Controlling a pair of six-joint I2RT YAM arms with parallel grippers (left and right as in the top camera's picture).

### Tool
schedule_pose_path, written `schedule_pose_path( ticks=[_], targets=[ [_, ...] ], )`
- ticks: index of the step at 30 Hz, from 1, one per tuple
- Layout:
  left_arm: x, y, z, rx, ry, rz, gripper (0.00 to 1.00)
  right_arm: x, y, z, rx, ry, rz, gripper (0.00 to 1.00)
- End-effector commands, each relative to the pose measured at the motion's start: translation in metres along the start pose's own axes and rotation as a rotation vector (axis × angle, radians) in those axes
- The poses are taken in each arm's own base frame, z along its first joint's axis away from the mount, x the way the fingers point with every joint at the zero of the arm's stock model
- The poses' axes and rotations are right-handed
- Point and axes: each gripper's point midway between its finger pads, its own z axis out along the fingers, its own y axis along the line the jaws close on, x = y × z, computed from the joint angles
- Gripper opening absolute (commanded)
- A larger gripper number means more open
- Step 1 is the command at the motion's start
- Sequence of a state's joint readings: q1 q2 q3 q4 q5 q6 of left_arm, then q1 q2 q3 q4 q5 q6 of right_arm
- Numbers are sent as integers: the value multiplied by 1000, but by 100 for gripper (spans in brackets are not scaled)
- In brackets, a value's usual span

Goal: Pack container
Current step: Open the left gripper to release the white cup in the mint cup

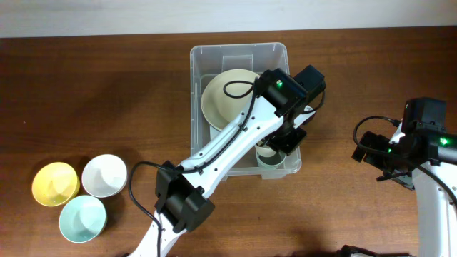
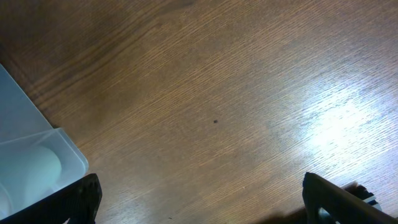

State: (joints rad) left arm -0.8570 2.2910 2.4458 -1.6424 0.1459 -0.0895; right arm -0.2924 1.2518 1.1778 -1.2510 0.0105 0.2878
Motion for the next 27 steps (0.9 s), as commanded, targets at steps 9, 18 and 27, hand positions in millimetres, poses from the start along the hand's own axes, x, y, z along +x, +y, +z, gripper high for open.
schedule_pose_path(
  ticks=[9, 18, 27],
  targets=[
    [8, -27, 4, 117, 42, 30, 1, -1, -1, -1, 0, -6, 11, 99],
    [1, -32, -14, 121, -21, 49, 1, -1, -1, -1, 0, -6, 11, 99],
    [4, -40, -13, 121, -11, 65, 4, -1, -1, -1, 0, -6, 11, 99]
  ],
)
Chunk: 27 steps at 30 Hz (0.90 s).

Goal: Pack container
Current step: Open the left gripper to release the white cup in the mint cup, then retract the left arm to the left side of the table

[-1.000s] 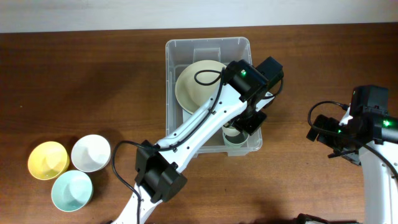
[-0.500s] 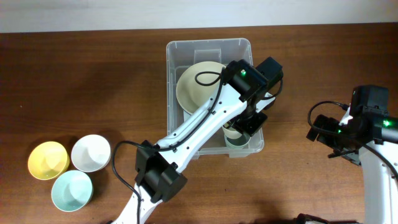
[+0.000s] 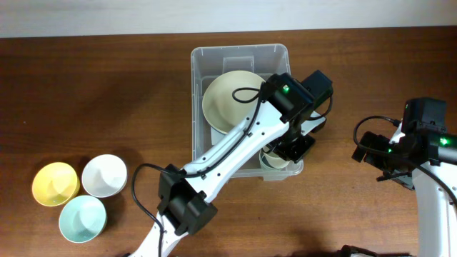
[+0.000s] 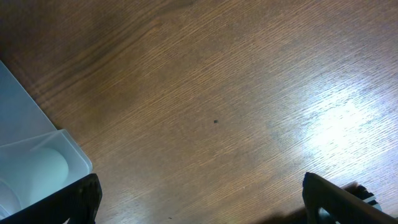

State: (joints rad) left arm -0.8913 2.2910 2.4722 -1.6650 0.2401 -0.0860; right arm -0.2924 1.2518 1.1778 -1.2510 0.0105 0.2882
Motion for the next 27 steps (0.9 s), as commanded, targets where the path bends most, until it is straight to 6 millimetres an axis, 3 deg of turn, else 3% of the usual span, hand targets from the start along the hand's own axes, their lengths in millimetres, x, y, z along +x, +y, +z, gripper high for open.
schedule_pose_path(
  ticks=[1, 6, 14, 17, 18, 19, 23, 24, 27],
  targets=[
    [-2, -8, -7, 24, -21, 29, 8, -1, -1, -1, 0, -6, 11, 99],
    [-2, 0, -7, -26, -22, 28, 24, 0, -1, -1, 1, -6, 11, 99],
    [-3, 11, -8, -84, -27, 26, 23, 0, -1, -1, 1, -5, 11, 99],
    [-2, 41, -19, -239, -47, -11, 21, 0, -1, -1, 1, -5, 11, 99],
    [-3, 51, -27, -284, -64, -35, 21, 0, -1, -1, 1, -5, 11, 99],
    [-4, 71, -46, -353, -109, -72, 20, -1, -1, -1, 0, -6, 11, 99],
    [4, 116, -103, -428, -230, -176, 21, -1, -1, -1, 0, -6, 11, 99],
    [13, 140, -133, -439, -294, -245, 21, -1, -1, -1, 0, -7, 11, 99],
    [38, 180, -176, -466, -386, -396, 22, -3, 0, -1, -3, -14, 10, 99]
  ],
)
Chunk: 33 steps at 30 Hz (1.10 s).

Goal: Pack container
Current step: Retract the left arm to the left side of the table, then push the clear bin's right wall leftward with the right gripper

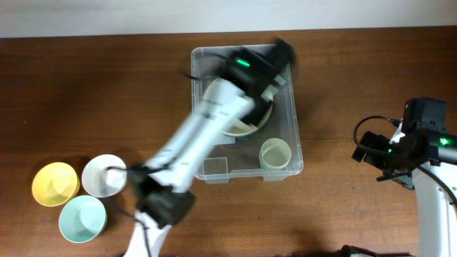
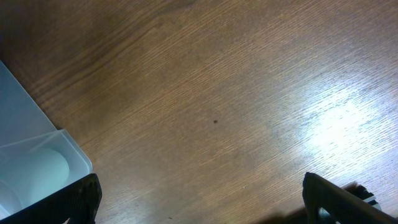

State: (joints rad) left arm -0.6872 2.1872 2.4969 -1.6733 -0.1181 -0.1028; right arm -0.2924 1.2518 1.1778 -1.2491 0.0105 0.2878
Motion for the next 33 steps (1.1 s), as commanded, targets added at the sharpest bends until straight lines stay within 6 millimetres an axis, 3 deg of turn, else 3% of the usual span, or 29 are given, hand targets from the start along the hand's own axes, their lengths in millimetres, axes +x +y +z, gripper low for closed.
schedule_pose_path(
  ticks=[1, 4, 7, 11, 13, 18, 20, 23, 28, 33],
  targets=[
    [11, 101, -81, -108, -203, -287, 21, -3, 0, -1, -4, -16, 11, 99],
    [34, 162, -102, -176, -239, -529, 21, -8, 4, 0, -24, -31, -2, 99],
    [55, 203, -117, -205, -274, -701, 21, -15, 15, 2, -69, -51, -49, 100],
    [82, 242, -135, -255, -304, -815, 21, -26, 33, 12, -104, -66, -134, 99],
    [102, 262, -147, -283, -320, -881, 22, -29, 57, 27, -136, -49, -243, 98],
    [131, 278, -149, -315, -291, -951, 24, -39, 100, 64, -163, -43, -359, 98],
    [142, 281, -141, -319, -246, -963, 24, -52, 128, 86, -193, -85, -406, 97],
    [147, 278, -127, -313, -189, -947, 24, -64, 156, 103, -229, -142, -445, 96],
    [153, 274, -110, -303, -123, -943, 24, -63, 199, 118, -311, -188, -537, 96],
    [154, 274, -108, -302, -113, -942, 24, -54, 234, 117, -416, -214, -625, 97]
  ],
)
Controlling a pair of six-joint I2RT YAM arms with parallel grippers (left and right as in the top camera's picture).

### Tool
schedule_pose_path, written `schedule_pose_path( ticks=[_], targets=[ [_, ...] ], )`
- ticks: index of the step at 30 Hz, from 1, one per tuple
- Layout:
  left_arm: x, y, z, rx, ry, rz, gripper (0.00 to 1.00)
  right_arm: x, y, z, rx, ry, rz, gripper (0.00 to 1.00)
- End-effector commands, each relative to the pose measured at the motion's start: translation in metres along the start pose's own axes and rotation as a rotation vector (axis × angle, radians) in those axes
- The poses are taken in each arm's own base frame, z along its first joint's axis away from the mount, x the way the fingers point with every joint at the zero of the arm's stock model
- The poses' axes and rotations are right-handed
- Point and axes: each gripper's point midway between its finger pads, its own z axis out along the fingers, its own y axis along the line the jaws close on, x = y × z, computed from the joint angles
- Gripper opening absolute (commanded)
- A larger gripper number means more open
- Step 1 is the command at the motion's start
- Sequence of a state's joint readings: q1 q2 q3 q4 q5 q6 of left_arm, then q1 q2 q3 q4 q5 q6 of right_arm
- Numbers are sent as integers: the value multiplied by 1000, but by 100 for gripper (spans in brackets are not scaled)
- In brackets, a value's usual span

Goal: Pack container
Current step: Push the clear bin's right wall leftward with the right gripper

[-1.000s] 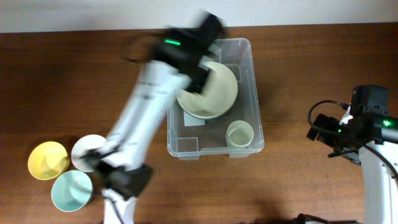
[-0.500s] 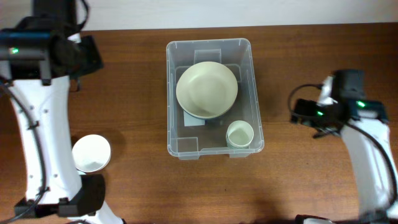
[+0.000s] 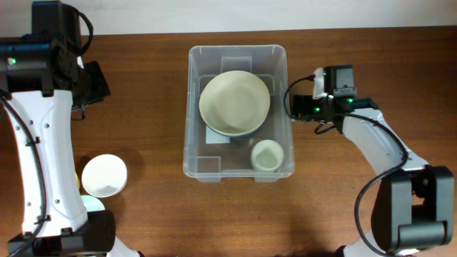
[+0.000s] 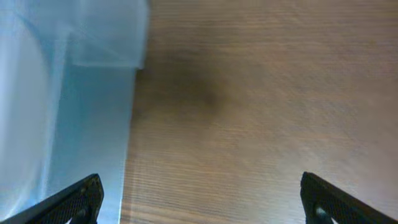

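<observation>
The clear plastic container (image 3: 191, 107) stands mid-table. It holds a large cream bowl (image 3: 234, 103) and, in its front right corner, a small pale cup (image 3: 267, 155). My right gripper (image 3: 291, 106) is open, just outside the container's right wall. In the right wrist view that wall (image 4: 74, 124) fills the left side, with the right gripper (image 4: 199, 199) spread wide over bare wood and nothing between its fingers. My left gripper (image 3: 90, 80) hangs over the table's far left back, away from the container; its jaws do not show clearly.
A white bowl (image 3: 104, 175) sits at the front left, and a pale blue bowl (image 3: 91, 205) peeks out beside the left arm (image 3: 39, 143), which covers the table's left edge. Brown wood (image 3: 143, 107) lies between the arm and the container.
My left arm was over the cream bowl in the container and is now at the far left back. My right gripper has moved from the right table edge to the container's right wall.
My left gripper was down in the container's front right corner at the small cup at the first two moments. Then it was over the cream bowl, with the cup left standing in the corner. Now it is far left, and my right gripper, still until then, is beside the container.
</observation>
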State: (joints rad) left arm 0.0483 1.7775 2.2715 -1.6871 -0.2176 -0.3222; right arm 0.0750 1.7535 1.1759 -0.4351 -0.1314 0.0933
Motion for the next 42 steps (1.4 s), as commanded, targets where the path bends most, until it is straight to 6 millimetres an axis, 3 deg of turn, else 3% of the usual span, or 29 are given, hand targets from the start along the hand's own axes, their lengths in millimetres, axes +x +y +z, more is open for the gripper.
schedule_pose_path(
  ticks=[1, 12, 20, 26, 34, 39, 42],
  targets=[
    [1, 2, -3, -3, -8, -2, 24, -2, 32, 6, -94, -11, -69, 99],
    [1, 2, -3, -2, -7, -2, 24, -29, 34, 4, -94, -120, -82, 100],
    [1, 2, -3, -2, -7, -1, 24, -62, 38, -1, -103, -261, -106, 99],
    [1, 2, -3, -3, -8, -2, 24, -65, 39, 1, -105, -276, -120, 99],
    [1, 2, -3, -2, -8, -1, 24, -54, 35, 28, -104, -233, -114, 99],
    [1, 2, -3, -2, -8, -2, 24, -80, 45, 20, -134, -355, -201, 99],
    [1, 2, -3, -2, -8, -2, 24, -86, 55, 16, -189, -385, -230, 99]
  ],
)
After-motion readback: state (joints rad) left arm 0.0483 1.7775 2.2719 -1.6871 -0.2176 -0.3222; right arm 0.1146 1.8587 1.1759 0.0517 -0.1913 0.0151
